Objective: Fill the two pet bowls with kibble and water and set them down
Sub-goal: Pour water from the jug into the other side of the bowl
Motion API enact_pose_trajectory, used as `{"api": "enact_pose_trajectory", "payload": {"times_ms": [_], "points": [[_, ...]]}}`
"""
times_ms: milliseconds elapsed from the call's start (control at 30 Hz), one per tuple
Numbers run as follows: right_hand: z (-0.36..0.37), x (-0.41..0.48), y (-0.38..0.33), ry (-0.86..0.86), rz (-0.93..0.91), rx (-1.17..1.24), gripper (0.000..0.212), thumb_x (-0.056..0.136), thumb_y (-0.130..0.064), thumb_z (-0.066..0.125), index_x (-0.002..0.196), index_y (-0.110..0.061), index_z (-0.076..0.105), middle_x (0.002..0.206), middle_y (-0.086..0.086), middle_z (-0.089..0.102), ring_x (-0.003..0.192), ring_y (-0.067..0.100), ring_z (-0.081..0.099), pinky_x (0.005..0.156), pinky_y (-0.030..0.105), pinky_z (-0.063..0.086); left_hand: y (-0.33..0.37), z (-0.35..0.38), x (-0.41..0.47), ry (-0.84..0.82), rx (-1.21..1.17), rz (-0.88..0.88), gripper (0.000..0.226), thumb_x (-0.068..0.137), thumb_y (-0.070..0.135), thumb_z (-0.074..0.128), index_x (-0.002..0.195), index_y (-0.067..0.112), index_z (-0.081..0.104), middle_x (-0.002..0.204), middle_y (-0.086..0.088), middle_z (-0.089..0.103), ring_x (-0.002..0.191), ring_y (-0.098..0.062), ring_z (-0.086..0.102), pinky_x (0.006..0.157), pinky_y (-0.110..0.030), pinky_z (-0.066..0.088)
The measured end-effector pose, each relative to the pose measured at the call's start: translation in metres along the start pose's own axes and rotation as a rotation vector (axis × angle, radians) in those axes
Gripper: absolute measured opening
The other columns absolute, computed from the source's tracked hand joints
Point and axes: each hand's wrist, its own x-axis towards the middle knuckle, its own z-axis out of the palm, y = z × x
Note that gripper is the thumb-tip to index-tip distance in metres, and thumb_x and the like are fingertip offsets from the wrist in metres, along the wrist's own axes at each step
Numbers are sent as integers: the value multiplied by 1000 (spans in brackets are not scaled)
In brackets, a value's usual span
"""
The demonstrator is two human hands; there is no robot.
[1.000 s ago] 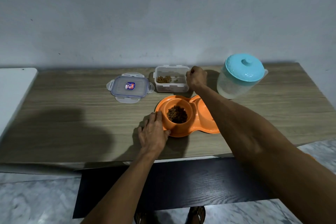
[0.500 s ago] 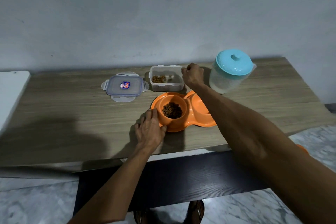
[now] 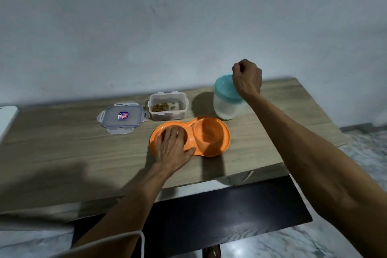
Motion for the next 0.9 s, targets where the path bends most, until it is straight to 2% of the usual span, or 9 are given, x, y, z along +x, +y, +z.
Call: {"api": "enact_pose_trajectory", "payload": {"times_ms": [133,233,300,433,500,600,733,900], "points": [[-9,26,59,-7,289,110,32,91,-32,48,95,-10,70,96,11,70,91,28,62,75,33,45,25,12,21,-69,-12,-23,84,83,62,56,150,20,27,157,-4,29,146,-27,22,113,-51,23],[-1,31,92,-52,493,325,31,90,-36,51,86,-11,69,91,10,69,86,26,60,78,35,46,33,17,28,-86,-34,-61,90,81,64,59,151,20,23,158,-3,28,146,-27,19,112,-53,22],[7,28,105,-112,573,461,32,89,-40,54,84,-14,70,85,6,70,80,22,61,72,34,45,34,18,30,-94,-21,-66,90,80,64,60,151,20,25,157,-2,29,146,-28,19,112,-54,21],[20,24,112,-175,614,606,27,81,-41,63,69,-17,69,77,2,70,69,17,61,61,32,47,33,19,32,-101,-25,-69,90,79,59,64,151,21,26,157,-2,31,148,-28,17,113,-56,18],[21,27,111,-136,650,635,22,73,-33,68,65,-13,66,70,5,65,63,19,56,56,33,44,33,20,33,-104,-19,-72,91,80,56,66,152,20,25,158,-2,31,149,-28,15,114,-56,17],[19,31,103,-126,661,638,14,70,-19,66,61,-11,58,65,4,57,60,18,49,51,28,36,33,20,33,-109,-1,-71,91,80,53,68,152,20,24,158,-3,30,149,-28,14,116,-56,15],[11,33,86,-135,597,602,25,68,-11,62,53,-15,42,52,-3,42,53,15,37,50,28,29,32,20,32,-120,4,-71,92,81,51,68,153,19,22,159,-4,28,150,-29,12,117,-58,11],[2,34,69,-188,414,489,37,68,-8,59,49,-17,28,45,-6,26,59,18,24,54,34,24,35,20,30,-125,-7,-77,93,81,48,70,154,17,21,160,-5,26,150,-30,11,118,-59,10]]}}
